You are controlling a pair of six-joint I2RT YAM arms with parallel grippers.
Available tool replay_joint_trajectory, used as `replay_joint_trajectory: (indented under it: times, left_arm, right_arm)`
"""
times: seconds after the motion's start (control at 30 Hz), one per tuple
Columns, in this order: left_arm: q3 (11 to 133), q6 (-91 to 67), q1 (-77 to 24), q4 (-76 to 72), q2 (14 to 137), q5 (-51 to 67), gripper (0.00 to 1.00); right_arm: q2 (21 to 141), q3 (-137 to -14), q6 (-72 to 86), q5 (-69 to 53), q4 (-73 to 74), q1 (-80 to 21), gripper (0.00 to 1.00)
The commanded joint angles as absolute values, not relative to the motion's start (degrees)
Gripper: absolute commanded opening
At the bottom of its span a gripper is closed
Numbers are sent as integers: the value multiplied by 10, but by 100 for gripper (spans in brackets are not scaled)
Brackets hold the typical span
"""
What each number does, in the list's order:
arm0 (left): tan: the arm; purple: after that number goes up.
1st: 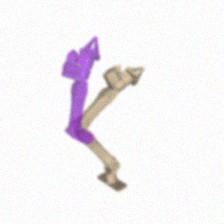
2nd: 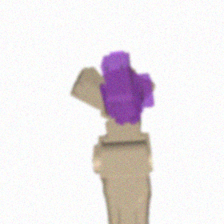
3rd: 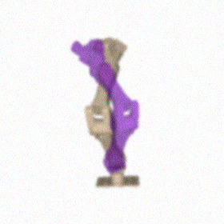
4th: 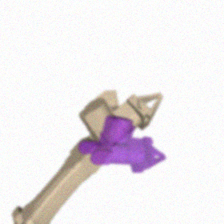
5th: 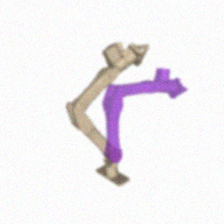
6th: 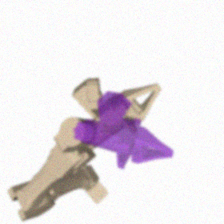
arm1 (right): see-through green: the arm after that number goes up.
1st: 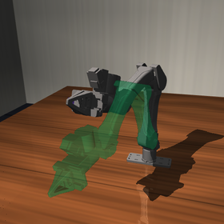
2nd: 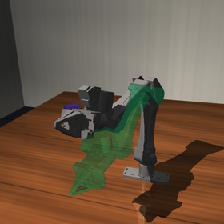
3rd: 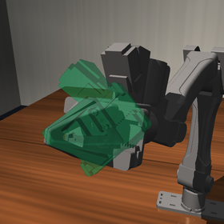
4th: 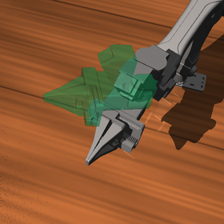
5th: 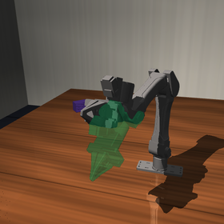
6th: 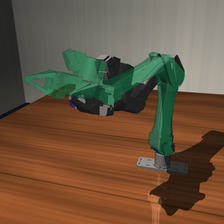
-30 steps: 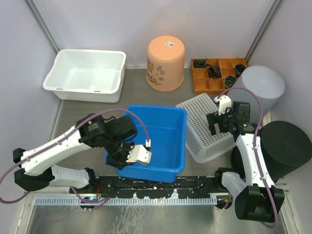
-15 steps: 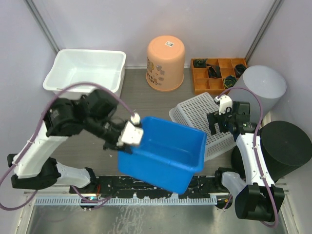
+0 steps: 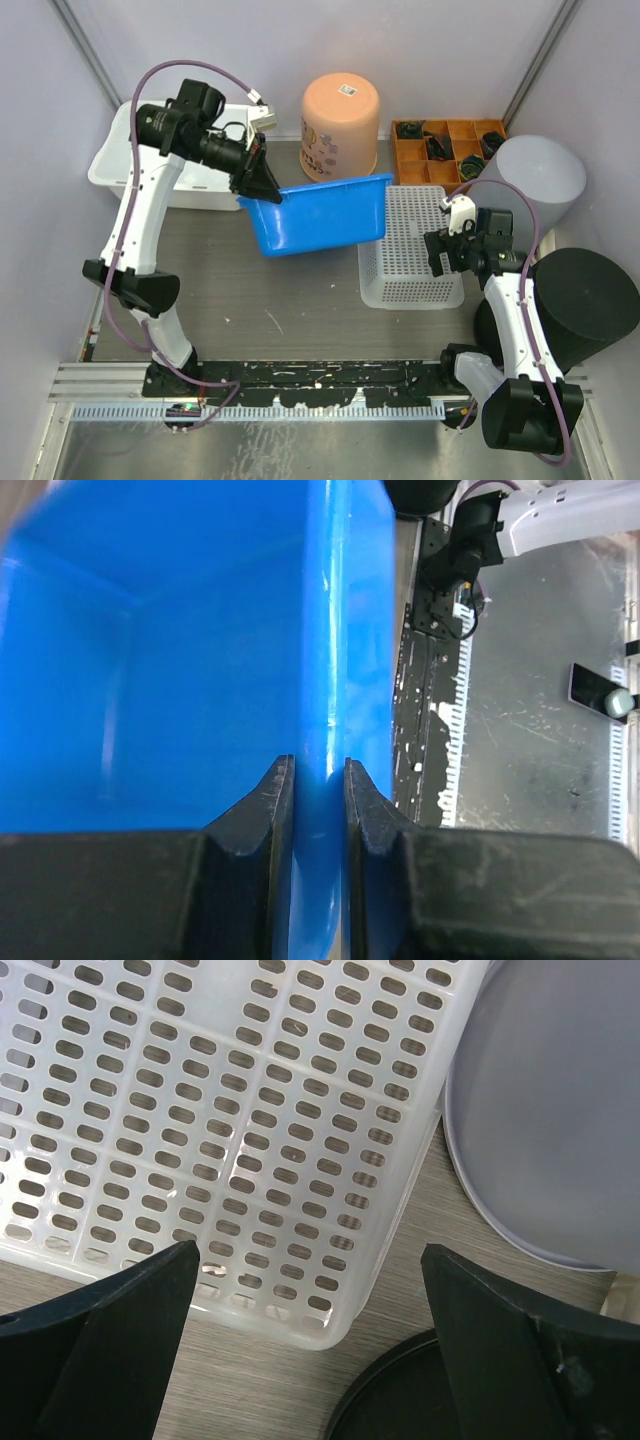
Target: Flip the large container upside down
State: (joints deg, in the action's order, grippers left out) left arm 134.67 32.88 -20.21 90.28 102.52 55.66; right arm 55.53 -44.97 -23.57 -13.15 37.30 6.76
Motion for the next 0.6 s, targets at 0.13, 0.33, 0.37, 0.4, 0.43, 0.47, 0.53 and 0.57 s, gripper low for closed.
replay_joint_trajectory:
  times: [0.13,0.33,0.37,0.4,0.43,0.47,0.53,0.57]
  left_arm:
    - [1391,290,-197,1020,1020,594,0]
    - [1398,300,-221,1020,943,524,0]
    - [1382,306,-239,1020,924,487,0]
    - [1364,311,-266,1020,906,453,0]
    - [1332,313,-295,1020,889,421,0]
    - [1304,314,-327,1020,870,389,0]
    - [1249,306,-381,1020,843,340,0]
    - [1225,299,-399,1020,830,328,0]
  right_arm:
    - [553,-454,-230,-138,353,69,100]
    - [559,-454,-232,-137,354,69,100]
    - [560,-454,-232,-137,353,70,100]
    - [562,-454,-232,-137,353,69,100]
    - [563,-454,-231,-137,353,69,100]
    - [565,-455,-231,-137,354,70,100]
    - [569,-455,-231,-139,354,69,100]
    - [571,-456,-231,-140,356,69,100]
